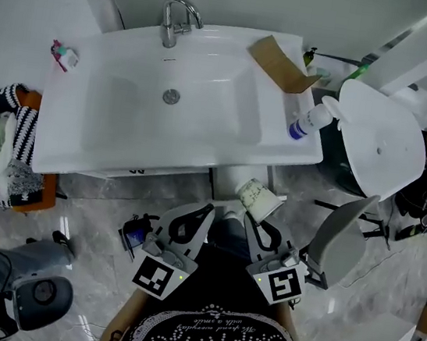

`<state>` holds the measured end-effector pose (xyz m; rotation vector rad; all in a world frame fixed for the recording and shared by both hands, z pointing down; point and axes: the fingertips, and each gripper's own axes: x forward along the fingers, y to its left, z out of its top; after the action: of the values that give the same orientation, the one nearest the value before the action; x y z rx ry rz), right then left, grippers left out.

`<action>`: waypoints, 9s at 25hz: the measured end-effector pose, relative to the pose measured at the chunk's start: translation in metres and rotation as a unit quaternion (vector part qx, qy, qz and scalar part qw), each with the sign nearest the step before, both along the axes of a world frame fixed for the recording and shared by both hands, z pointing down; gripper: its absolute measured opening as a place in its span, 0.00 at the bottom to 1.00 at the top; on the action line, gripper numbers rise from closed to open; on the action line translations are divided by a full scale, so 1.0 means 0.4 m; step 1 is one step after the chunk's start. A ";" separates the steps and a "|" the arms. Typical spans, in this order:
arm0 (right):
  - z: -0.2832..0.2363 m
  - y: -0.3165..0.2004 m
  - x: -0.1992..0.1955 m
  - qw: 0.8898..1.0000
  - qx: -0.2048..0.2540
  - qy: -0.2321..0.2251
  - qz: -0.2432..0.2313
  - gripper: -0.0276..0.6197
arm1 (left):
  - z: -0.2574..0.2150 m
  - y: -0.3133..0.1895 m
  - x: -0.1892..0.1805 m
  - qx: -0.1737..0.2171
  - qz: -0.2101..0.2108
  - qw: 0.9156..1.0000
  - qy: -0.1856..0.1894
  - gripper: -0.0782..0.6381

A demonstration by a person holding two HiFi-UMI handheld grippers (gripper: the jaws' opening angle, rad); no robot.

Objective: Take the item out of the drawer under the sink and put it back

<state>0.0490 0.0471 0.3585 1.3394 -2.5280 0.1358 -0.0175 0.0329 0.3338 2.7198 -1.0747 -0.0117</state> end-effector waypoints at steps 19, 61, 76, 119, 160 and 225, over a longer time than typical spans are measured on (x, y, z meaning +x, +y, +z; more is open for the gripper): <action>0.019 -0.019 0.001 1.000 -0.018 0.008 -0.015 0.08 | -0.001 -0.006 -0.037 0.009 -0.027 0.999 -0.016 0.11; 0.121 -0.014 0.147 0.988 -0.051 0.132 -0.054 0.08 | 0.021 -0.042 0.095 -0.044 -0.019 0.999 -0.024 0.11; 0.229 -0.020 0.239 0.960 -0.039 0.231 -0.151 0.08 | 0.026 -0.023 0.173 -0.033 -0.064 0.997 -0.038 0.11; 0.619 -0.091 0.216 0.886 -0.116 0.353 -0.277 0.08 | 0.045 -0.014 0.089 -0.062 -0.130 0.988 -0.050 0.11; 0.899 -0.174 0.192 0.843 -0.205 0.400 -0.294 0.08 | 0.102 -0.012 0.039 -0.138 -0.134 0.980 -0.048 0.11; 1.011 -0.234 0.164 0.809 -0.248 0.433 -0.309 0.17 | 0.134 0.029 0.003 -0.175 -0.148 0.972 -0.045 0.11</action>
<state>0.1144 -0.0464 0.7629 0.2090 -1.7907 0.0271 -0.0165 0.0446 0.3873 2.2495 -1.3539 0.2342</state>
